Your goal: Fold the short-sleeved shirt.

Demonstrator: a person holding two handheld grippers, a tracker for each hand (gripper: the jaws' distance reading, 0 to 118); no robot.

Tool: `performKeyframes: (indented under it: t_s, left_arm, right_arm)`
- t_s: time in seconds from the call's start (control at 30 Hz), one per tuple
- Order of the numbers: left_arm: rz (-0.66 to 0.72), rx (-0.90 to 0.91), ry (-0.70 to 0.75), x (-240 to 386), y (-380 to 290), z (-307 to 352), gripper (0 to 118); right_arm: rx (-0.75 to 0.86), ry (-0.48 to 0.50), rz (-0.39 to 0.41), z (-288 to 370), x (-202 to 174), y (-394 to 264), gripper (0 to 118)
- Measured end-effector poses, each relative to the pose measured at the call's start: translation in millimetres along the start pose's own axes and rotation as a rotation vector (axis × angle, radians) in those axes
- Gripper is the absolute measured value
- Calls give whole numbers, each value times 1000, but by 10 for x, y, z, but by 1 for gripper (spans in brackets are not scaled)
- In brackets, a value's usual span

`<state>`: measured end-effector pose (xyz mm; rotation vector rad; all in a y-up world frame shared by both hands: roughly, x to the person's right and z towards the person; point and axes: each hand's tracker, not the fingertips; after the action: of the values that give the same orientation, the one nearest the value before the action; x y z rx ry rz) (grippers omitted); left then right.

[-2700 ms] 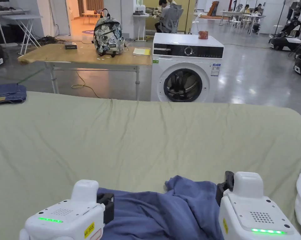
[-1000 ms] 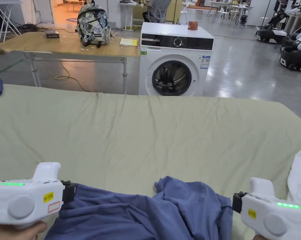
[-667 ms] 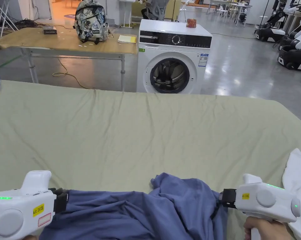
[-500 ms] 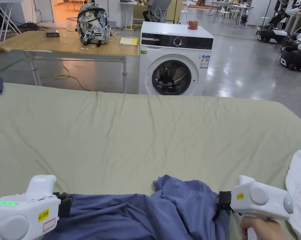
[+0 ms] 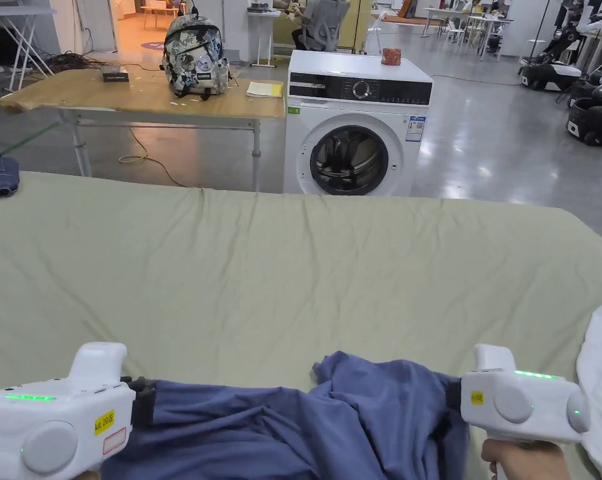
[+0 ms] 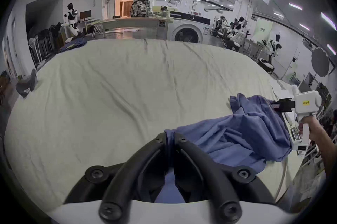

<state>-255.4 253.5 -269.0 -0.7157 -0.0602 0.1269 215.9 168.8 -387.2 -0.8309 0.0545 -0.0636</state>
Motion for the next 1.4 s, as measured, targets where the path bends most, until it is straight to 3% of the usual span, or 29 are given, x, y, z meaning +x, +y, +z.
performKeyframes:
  t_s: [0.3,0.5,0.7,1.07,1.4]
  left_arm:
    - [6,148,37,-273,525,592,1]
    - [7,267,105,-512,1007,1174,1]
    - [35,360,150,-784,1610,1574,1]
    - [40,400,265,-1204,2549,1546,1]
    - [20,396,311,-1246,2829,1290,1]
  right_arm:
    - [280,13,22,899,43,501,1]
    - [431,-33,70,1477,-6,922,1]
    - [550,-116,66,1811,-36,1526,1]
    - [652,-195,55,2089,-151,2460,1]
    - [674,-251,99,1894,-345,2931,1]
